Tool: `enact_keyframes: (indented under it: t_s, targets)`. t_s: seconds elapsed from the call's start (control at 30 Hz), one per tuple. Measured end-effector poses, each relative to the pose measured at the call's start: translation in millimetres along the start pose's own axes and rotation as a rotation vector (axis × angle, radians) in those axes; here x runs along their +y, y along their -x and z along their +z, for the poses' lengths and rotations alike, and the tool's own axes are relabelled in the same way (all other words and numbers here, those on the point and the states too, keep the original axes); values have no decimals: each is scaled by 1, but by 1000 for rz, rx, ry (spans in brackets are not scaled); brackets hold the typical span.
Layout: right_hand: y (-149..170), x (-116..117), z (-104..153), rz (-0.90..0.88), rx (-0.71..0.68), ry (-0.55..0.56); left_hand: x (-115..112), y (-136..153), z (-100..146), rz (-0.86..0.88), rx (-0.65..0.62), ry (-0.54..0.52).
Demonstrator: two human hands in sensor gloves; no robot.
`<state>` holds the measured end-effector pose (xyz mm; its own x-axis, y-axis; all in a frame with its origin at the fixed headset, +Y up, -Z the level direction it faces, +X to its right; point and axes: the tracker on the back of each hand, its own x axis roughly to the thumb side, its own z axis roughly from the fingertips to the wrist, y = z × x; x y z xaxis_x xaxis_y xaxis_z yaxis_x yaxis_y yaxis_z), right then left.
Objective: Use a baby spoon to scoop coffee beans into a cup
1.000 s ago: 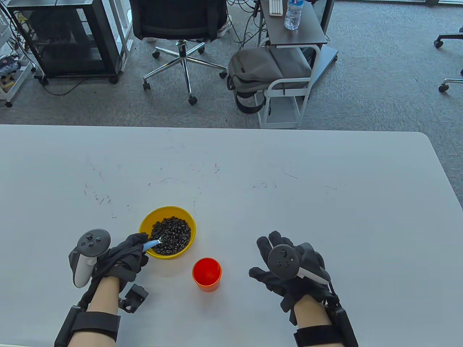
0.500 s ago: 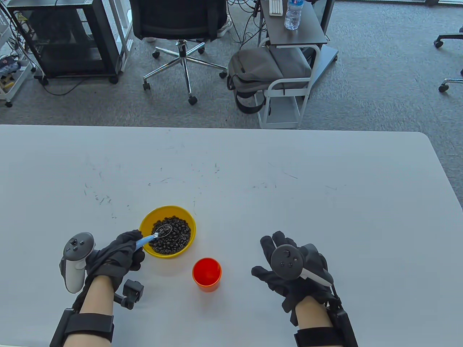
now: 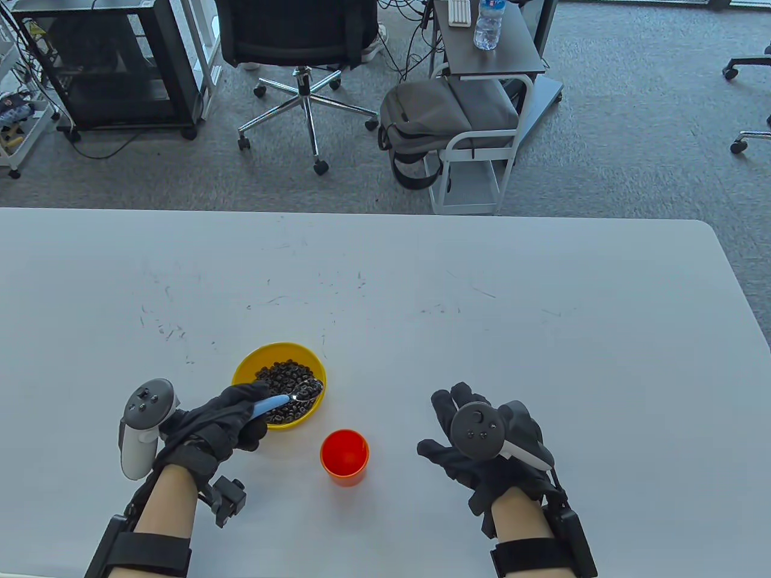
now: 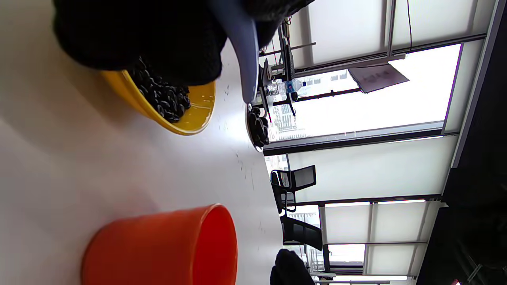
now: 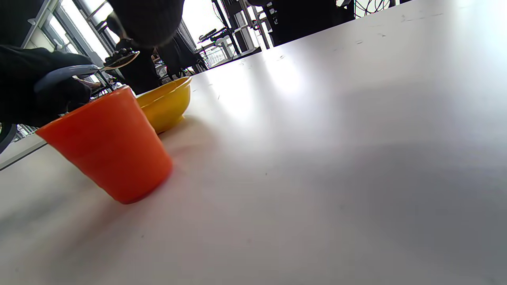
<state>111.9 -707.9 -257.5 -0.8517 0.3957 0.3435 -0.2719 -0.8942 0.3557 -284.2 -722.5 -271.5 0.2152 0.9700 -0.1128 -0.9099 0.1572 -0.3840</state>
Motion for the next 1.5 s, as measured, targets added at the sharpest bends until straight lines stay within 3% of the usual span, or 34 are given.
enact_keyframes:
  t_s: [0.27,0.47,0.53,0.77,0.9,1.0,1.1,1.23,1.5]
  targets:
    - [1,1,-1,-9,-1,-3,-26,-8,-7,-80,-6,259]
    - [-1,1,-2,-9,-7,-8,-28,-9,-9,-173,-6,267]
    - [-1,1,-2,-6,-10,-8,-27,-12,-9,-218,-42,227]
    - [-1,1,-2,-3,-13,-1,-28,-20,-8,-256,-140,239]
    - [-2,1,-2,0,-16,0,-22,-21,-5,-260,-197,149]
    - [-1,1,-2,-2,-17,5,-11,-22,-1,-322,-294,-5]
    - [-1,1,-2,0,-16,5,2,-19,3,-445,-297,-176]
    - [-1,1,-2,-4,-12,1,15,-7,5,-622,-214,-312]
    - [0,-1,0,9,-11,15,19,9,-1,-797,-99,-359]
